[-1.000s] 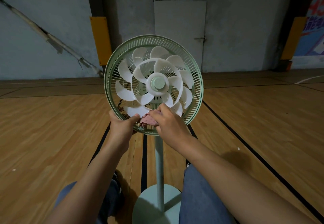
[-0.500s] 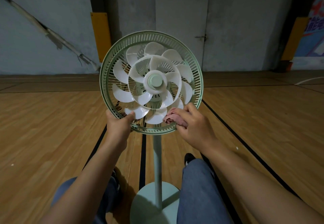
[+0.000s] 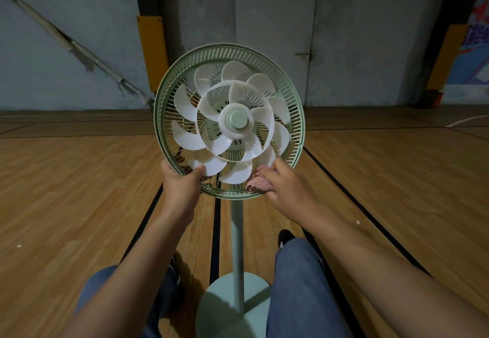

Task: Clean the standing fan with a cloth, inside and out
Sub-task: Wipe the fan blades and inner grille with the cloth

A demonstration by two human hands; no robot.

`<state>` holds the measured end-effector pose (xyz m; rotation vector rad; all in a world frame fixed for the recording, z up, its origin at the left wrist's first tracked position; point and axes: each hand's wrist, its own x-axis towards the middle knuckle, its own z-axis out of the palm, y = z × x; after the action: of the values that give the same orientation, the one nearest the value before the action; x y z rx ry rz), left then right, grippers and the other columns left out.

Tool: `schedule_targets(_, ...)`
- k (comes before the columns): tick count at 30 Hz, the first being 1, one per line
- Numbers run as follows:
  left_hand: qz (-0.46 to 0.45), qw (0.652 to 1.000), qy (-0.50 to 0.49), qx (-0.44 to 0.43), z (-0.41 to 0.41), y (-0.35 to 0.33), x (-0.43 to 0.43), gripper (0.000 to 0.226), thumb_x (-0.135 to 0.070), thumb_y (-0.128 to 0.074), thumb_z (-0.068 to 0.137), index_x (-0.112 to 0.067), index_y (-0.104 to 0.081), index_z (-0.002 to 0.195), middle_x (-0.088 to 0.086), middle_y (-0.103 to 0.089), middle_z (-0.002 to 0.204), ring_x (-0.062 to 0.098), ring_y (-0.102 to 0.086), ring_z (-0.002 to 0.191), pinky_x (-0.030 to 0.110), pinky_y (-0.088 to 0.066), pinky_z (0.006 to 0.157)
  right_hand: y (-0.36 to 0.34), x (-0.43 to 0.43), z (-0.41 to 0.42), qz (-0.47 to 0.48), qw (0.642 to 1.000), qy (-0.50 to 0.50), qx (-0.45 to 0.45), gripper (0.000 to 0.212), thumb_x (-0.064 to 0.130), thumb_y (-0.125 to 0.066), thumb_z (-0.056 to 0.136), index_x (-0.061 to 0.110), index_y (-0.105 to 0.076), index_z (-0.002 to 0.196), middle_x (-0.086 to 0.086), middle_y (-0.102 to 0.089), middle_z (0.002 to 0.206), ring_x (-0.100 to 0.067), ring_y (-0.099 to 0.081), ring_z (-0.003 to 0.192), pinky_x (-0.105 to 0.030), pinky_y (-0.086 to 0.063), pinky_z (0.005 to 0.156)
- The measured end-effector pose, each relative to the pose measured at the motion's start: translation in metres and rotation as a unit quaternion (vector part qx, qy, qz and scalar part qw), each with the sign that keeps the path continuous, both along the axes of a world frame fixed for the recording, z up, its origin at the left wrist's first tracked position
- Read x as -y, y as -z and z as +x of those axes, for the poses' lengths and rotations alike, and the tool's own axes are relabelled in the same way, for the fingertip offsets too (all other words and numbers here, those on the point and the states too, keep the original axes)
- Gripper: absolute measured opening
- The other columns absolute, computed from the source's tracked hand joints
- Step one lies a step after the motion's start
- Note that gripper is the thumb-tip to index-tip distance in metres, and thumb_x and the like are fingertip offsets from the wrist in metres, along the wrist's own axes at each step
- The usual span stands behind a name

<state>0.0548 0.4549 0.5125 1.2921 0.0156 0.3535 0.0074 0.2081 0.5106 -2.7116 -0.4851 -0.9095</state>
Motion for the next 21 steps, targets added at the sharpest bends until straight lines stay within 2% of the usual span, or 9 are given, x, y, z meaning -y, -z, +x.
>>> schedule_targets(3, 0.003, 1.000, -0.005, -0.003, -0.001, -0.001, 0.000, 0.056, -0.005, -0.077, 0.095, -0.049, -0.046, 0.111, -0.002, -0.068, 0.123, 0.025, -0.072, 0.113, 0.056, -0.062, 0.098, -0.002, 0.001, -0.002, 0.001, 1.000, -0.021, -0.011, 0.049, 0.008, -0.074, 0.090, 0.012, -0.067, 0.138, -0.004, -0.055, 0.115, -0.021, -0.060, 0.096, -0.030, -0.044, 0.071)
schedule_targets(5, 0.000, 1.000, -0.008, -0.007, 0.000, -0.002, -0.001, 0.061, -0.002, -0.079, 0.092, -0.051, -0.046, 0.108, -0.001, -0.069, 0.122, 0.025, -0.072, 0.112, 0.055, -0.063, 0.097, -0.009, 0.006, -0.002, 0.002, 0.999, -0.032, -0.002, 0.047, 0.007, -0.074, 0.091, 0.014, -0.068, 0.137, -0.001, -0.053, 0.111, -0.013, -0.053, 0.093, -0.023, -0.043, 0.071)
schedule_targets(7, -0.003, 1.000, -0.007, -0.008, 0.000, -0.002, -0.001, 0.063, 0.000, -0.079, 0.090, -0.050, -0.046, 0.110, -0.001, -0.068, 0.122, 0.026, -0.072, 0.112, 0.053, -0.063, 0.095, -0.018, 0.012, -0.002, 0.005, 1.000, -0.022, 0.015, 0.044, 0.006, -0.075, 0.089, 0.016, -0.069, 0.132, 0.004, -0.049, 0.106, -0.009, -0.049, 0.090, -0.011, -0.033, 0.066)
schedule_targets(9, -0.003, 1.000, -0.004, -0.007, -0.001, -0.001, -0.001, 0.063, -0.001, -0.080, 0.090, -0.051, -0.046, 0.109, -0.001, -0.067, 0.122, 0.028, -0.072, 0.112, 0.053, -0.063, 0.094, -0.030, 0.019, 0.002, 0.007, 0.999, -0.003, 0.036, 0.045, 0.003, -0.075, 0.088, 0.014, -0.070, 0.131, 0.007, -0.044, 0.104, -0.010, -0.048, 0.087, -0.007, -0.026, 0.063)
schedule_targets(14, 0.003, 1.000, -0.008, -0.009, -0.002, -0.001, 0.001, 0.063, -0.003, -0.080, 0.091, -0.052, -0.045, 0.108, -0.002, -0.067, 0.122, 0.026, -0.071, 0.111, 0.054, -0.063, 0.096, -0.041, 0.029, 0.009, -0.023, 0.998, -0.006, 0.058, 0.043, -0.001, -0.073, 0.085, 0.009, -0.070, 0.127, -0.001, -0.050, 0.105, -0.013, -0.048, 0.088, -0.022, -0.040, 0.066)
schedule_targets(16, 0.005, 1.000, -0.010, -0.006, -0.001, -0.001, 0.002, 0.062, -0.004, -0.080, 0.091, -0.051, -0.045, 0.109, -0.003, -0.067, 0.122, 0.025, -0.071, 0.112, 0.054, -0.063, 0.096, -0.034, 0.026, 0.010, -0.019, 0.998, 0.001, 0.054, 0.048, -0.002, -0.072, 0.084, 0.008, -0.068, 0.131, -0.003, -0.051, 0.107, -0.011, -0.045, 0.089, -0.015, -0.034, 0.066)
schedule_targets(18, 0.009, 1.000, -0.009, -0.005, -0.002, -0.001, 0.003, 0.061, -0.004, -0.080, 0.092, -0.048, -0.044, 0.115, -0.004, -0.066, 0.122, 0.024, -0.070, 0.112, 0.054, -0.063, 0.096, -0.026, 0.017, 0.010, 0.013, 0.999, 0.004, 0.041, 0.051, -0.004, -0.072, 0.085, 0.008, -0.067, 0.135, 0.002, -0.045, 0.106, -0.010, -0.045, 0.086, -0.009, -0.026, 0.064)
schedule_targets(19, 0.011, 1.000, -0.009, -0.005, -0.001, -0.002, 0.004, 0.060, -0.004, -0.079, 0.092, -0.047, -0.044, 0.115, -0.004, -0.065, 0.122, 0.024, -0.070, 0.112, 0.054, -0.062, 0.097, -0.023, 0.012, 0.011, 0.038, 0.999, 0.001, 0.034, 0.051, -0.004, -0.070, 0.087, 0.008, -0.066, 0.136, 0.004, -0.042, 0.106, -0.012, -0.047, 0.084, -0.010, -0.028, 0.062)
schedule_targets(21, 0.011, 1.000, -0.011, -0.005, -0.001, -0.003, 0.005, 0.058, -0.004, -0.077, 0.094, -0.050, -0.045, 0.109, -0.005, -0.065, 0.122, 0.024, -0.069, 0.113, 0.055, -0.062, 0.098, -0.018, 0.002, 0.013, 0.091, 0.996, -0.005, 0.022, 0.047, -0.005, -0.066, 0.089, 0.008, -0.067, 0.135, 0.004, -0.042, 0.105, -0.016, -0.051, 0.084, -0.021, -0.041, 0.062)
